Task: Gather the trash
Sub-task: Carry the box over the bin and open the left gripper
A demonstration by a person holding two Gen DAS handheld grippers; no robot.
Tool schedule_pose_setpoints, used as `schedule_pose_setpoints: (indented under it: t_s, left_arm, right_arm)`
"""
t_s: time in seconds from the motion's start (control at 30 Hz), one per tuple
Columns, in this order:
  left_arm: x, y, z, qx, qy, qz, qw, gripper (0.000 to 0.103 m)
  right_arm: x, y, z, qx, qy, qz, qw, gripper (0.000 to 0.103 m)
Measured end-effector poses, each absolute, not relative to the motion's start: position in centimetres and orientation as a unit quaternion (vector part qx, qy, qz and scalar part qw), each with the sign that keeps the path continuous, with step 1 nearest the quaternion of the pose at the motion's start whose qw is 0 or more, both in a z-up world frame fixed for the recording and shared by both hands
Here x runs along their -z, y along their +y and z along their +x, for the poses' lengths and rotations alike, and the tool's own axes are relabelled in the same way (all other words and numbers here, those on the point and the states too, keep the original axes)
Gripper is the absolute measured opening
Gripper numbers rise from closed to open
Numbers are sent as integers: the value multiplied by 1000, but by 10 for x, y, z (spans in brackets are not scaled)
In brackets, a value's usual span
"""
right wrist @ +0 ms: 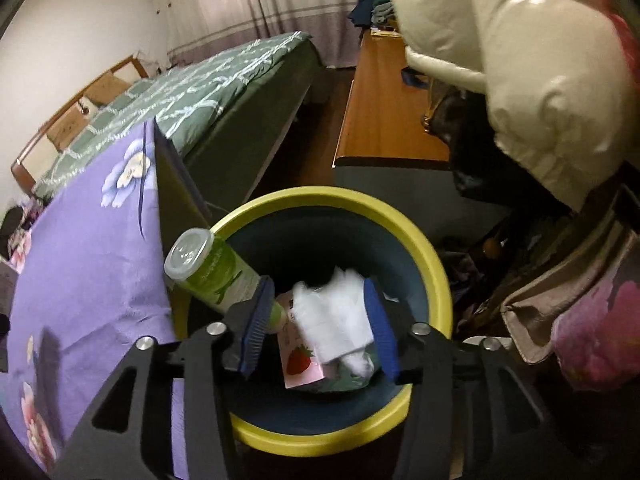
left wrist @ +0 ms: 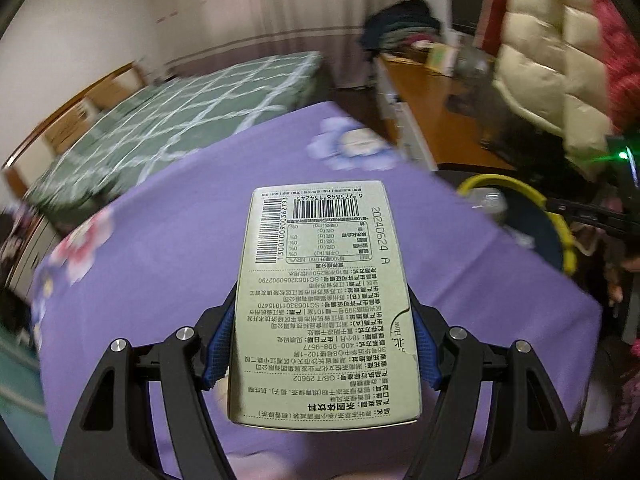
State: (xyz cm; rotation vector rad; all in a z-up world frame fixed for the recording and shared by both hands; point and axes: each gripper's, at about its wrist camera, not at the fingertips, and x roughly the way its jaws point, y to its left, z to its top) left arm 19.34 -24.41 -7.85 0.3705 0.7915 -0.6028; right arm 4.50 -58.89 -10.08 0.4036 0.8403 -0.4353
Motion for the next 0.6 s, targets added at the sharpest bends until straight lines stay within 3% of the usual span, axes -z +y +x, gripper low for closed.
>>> schedule_pose_setpoints:
  t_s: [0.6]
  left_arm:
    - [87,-466,122,442,344,267,785,71]
  right_arm:
    - [61,-598,-62,286,328,162,885,52]
